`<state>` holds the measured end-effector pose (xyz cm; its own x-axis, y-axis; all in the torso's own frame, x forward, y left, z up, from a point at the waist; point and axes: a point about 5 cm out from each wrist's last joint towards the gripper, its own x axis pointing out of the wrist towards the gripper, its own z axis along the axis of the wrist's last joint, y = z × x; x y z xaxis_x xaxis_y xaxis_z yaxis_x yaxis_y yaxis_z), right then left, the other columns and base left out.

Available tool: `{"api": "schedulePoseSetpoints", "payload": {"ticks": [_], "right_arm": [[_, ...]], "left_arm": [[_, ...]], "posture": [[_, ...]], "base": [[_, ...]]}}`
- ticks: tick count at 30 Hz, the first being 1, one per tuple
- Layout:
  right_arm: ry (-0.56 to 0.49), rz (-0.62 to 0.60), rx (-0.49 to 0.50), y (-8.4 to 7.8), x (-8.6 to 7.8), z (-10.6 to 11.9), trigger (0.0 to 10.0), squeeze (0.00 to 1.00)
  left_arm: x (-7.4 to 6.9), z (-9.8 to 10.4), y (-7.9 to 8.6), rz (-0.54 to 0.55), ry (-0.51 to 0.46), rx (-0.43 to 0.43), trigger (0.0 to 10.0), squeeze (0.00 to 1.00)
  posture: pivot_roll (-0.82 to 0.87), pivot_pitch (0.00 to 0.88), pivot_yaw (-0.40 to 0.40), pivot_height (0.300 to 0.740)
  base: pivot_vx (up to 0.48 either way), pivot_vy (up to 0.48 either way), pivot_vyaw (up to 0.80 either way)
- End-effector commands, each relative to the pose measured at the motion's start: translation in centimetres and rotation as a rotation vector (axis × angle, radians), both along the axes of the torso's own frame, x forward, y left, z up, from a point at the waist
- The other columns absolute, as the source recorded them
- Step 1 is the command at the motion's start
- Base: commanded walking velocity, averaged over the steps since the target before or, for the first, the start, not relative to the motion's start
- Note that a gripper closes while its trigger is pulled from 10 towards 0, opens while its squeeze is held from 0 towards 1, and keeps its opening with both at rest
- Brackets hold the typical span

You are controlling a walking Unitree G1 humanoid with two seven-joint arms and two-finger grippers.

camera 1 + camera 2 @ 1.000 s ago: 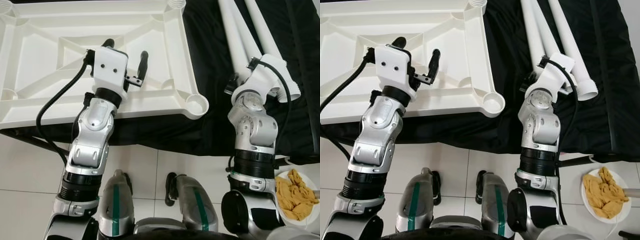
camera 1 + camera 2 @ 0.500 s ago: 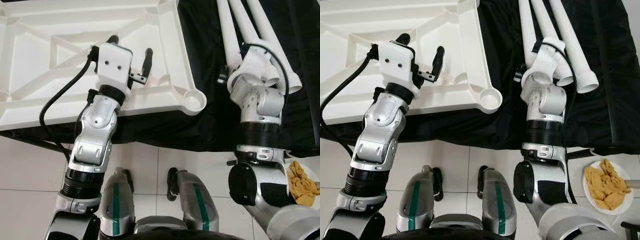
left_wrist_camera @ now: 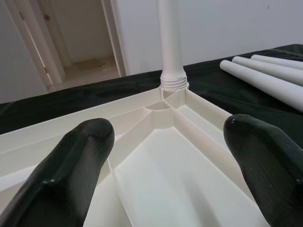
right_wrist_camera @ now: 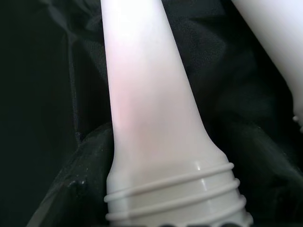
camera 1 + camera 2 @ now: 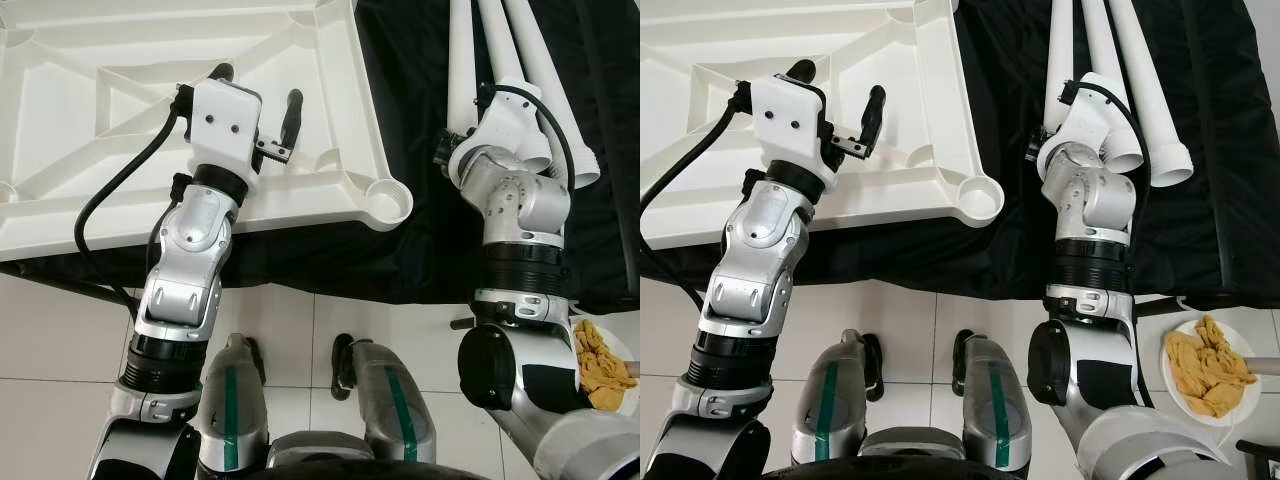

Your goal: Building children table

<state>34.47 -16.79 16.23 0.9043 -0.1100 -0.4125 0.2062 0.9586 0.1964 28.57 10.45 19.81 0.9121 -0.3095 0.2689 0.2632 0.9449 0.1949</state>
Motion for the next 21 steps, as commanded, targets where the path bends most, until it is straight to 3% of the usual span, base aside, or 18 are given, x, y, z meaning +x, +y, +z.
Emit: {"api": "schedulePoseSetpoints", "payload": {"ticks": [1,5,6,7,8,9,10,13,15,17,21], "right_arm": [[0.033,0.081,0.073,1.3,-0.2,-1.3,0.0,0.0],[0.019,0.101,0.076,1.4,-0.1,-1.2,0.0,0.0],[-0.051,0.154,0.076,1.6,0.0,-0.8,0.0,0.0],[-0.051,0.154,0.076,1.6,0.0,-0.8,0.0,0.0],[-0.166,0.222,0.094,1.9,0.0,0.0,3.1,0.0],[-0.265,0.292,0.092,2.1,-0.3,0.6,9.6,0.0],[-0.265,0.292,0.092,2.1,-0.3,0.6,9.6,0.0],[-0.423,0.354,0.075,2.1,-0.7,1.6,10.0,0.0],[-0.423,0.354,0.075,2.1,-0.7,1.6,10.0,0.0],[-0.514,0.34,0.078,1.8,-0.7,2.3,10.0,0.0],[-0.551,0.303,0.08,1.5,-0.4,2.7,10.0,0.0]], "left_arm": [[0.2,-0.3,0.1,0.029,0.018,-0.012,10.0,0.0],[0.3,-0.2,0.1,0.029,0.017,-0.013,10.0,0.0],[0.4,0.0,0.1,0.025,0.013,-0.022,10.0,0.0],[0.4,0.0,0.1,0.025,0.013,-0.022,10.0,0.0],[0.6,0.2,-0.1,0.014,0.008,-0.038,10.0,0.0],[0.8,0.3,-0.3,0.005,0.01,-0.058,10.0,0.0],[0.8,0.3,-0.3,0.005,0.01,-0.058,10.0,0.0],[1.1,0.5,-0.5,-0.018,0.013,-0.104,10.0,0.0],[1.1,0.5,-0.5,-0.018,0.013,-0.104,10.0,0.0],[1.3,0.7,-0.7,-0.037,0.008,-0.132,10.0,0.0],[1.7,0.9,-1.0,-0.049,-0.002,-0.138,10.0,0.0]], "posture": [[0.07,0.132,-0.028,0.74],[0.07,0.13,-0.03,0.74],[0.07,0.127,-0.036,0.74],[0.07,0.127,-0.036,0.74],[0.07,0.123,-0.049,0.74],[0.07,0.121,-0.059,0.74],[0.07,0.121,-0.059,0.74],[0.08,0.118,-0.073,0.74],[0.08,0.118,-0.073,0.74],[0.08,0.111,-0.085,0.74],[0.08,0.105,-0.088,0.74]], "base": [[0.0,0.0,0.0],[0.0,0.0,0.0],[0.0,0.0,0.0],[0.0,0.0,0.0],[0.0,0.0,0.0],[0.0,0.0,0.0],[0.0,0.0,0.0],[0.0,0.0,0.0],[0.0,0.0,0.0],[0.0,0.0,0.0],[0.0,0.0,0.0]]}}
